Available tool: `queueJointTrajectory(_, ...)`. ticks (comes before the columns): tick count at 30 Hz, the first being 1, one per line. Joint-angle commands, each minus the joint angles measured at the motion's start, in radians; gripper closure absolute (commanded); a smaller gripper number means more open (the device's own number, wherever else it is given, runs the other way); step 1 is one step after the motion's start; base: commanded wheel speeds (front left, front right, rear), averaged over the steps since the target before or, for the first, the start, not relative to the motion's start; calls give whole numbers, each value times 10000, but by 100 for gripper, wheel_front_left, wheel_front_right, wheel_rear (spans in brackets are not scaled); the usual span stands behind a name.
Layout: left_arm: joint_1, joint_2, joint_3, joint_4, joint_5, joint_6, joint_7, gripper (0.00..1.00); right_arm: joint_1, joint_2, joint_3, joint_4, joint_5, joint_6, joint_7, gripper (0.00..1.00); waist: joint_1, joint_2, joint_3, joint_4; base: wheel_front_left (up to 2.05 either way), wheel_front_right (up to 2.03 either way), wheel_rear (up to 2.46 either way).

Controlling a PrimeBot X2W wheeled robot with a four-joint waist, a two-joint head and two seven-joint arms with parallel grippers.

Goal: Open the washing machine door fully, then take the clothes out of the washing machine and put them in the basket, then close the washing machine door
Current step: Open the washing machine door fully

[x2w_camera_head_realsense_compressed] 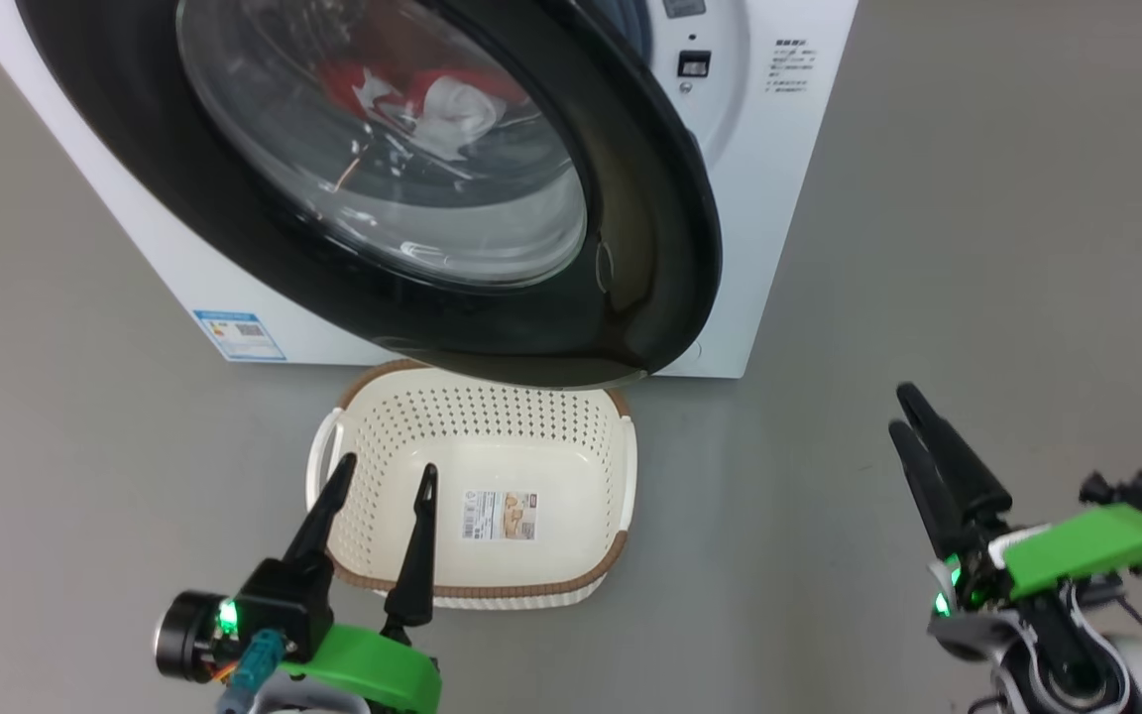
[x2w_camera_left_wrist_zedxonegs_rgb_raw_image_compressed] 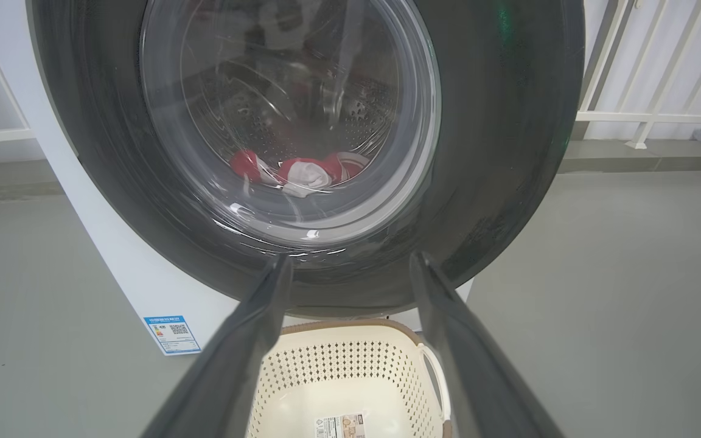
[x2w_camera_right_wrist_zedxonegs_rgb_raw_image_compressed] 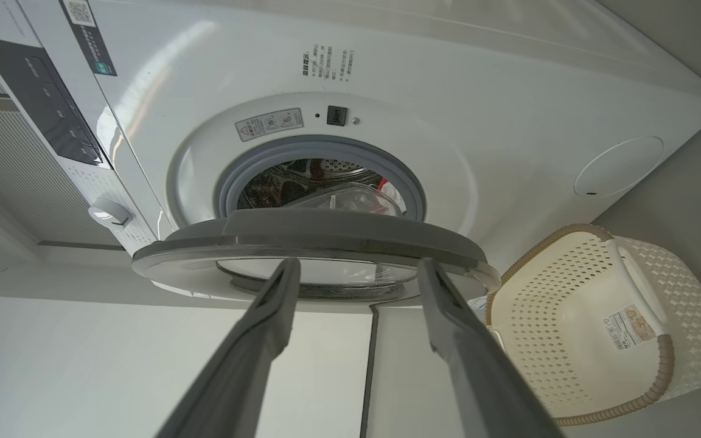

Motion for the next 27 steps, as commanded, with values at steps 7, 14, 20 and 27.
queueJointTrajectory(7, 233, 137, 426, -205, 18, -25, -120, 0, 801, -35, 508, -945, -1576, 8, -1737, 0, 0, 0, -346, -318, 0, 0, 0)
queueJointTrajectory(14, 427, 133, 440, -142, 37, -61, -120, 0, 892, -713, 1012, -642, -4790, 8, -4109, 0, 0, 0, -597, -414, 0, 0, 0)
queueJointTrajectory(20, 530, 131, 451, -162, 77, -74, -120, 0, 704, -695, 315, -26, -8409, 8, -4677, 0, 0, 0, -825, -373, 0, 0, 0)
queueJointTrajectory(27, 659, 129, 500, -198, 78, -68, -120, 0, 859, -140, -625, -497, -12086, 8, -4705, 0, 0, 0, -930, -365, 0, 0, 0)
